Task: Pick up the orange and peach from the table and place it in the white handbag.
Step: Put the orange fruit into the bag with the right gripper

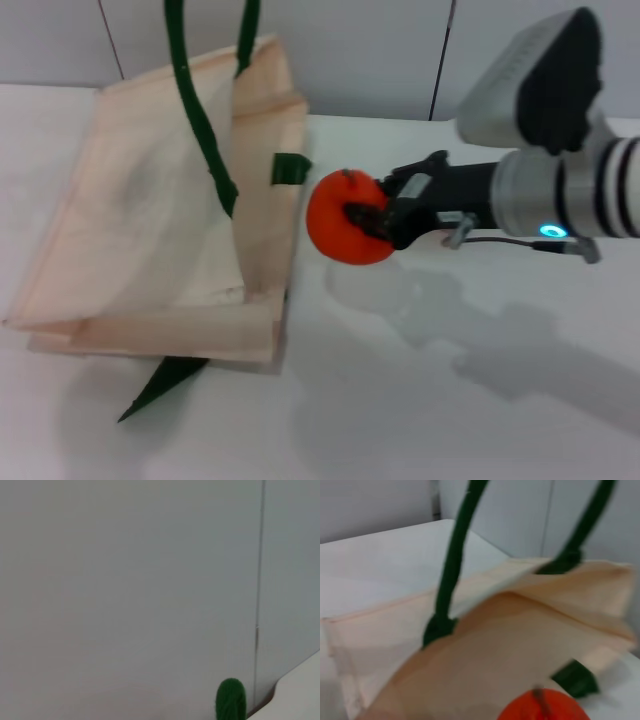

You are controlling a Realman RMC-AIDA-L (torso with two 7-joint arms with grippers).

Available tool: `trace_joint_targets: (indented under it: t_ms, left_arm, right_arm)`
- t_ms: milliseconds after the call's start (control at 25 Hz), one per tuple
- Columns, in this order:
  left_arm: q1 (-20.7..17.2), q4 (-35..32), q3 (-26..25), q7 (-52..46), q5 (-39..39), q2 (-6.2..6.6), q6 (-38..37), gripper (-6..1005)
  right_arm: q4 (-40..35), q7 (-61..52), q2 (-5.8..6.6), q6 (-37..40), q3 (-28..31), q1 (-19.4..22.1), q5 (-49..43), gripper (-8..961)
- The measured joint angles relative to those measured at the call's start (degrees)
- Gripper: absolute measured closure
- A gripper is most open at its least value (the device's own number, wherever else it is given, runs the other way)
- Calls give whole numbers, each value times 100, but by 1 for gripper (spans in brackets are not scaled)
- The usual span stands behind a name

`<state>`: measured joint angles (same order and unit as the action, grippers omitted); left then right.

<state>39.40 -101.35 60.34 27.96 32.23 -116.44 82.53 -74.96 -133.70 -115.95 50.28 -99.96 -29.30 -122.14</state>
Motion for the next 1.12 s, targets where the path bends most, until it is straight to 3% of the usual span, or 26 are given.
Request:
trace_joint_targets:
  t_ms: [240, 600, 880, 1120]
  left_arm:
    - [35, -62, 29, -23, 265, -2, -2, 869]
    - [72, -78, 231, -92, 510, -2, -69, 868]
    - [82, -78, 399, -147, 530, -1, -165, 868]
    - [96, -164, 427, -166, 540, -1, -168, 868]
  right_arm:
    - [555, 246, 5, -473, -305, -334, 225, 661]
    - [860, 410, 9, -747, -314, -642, 277, 705]
    - [1320, 1230, 14, -895, -408, -838, 1413, 761]
    - [1518, 1604, 1, -897, -410, -941, 1729, 812]
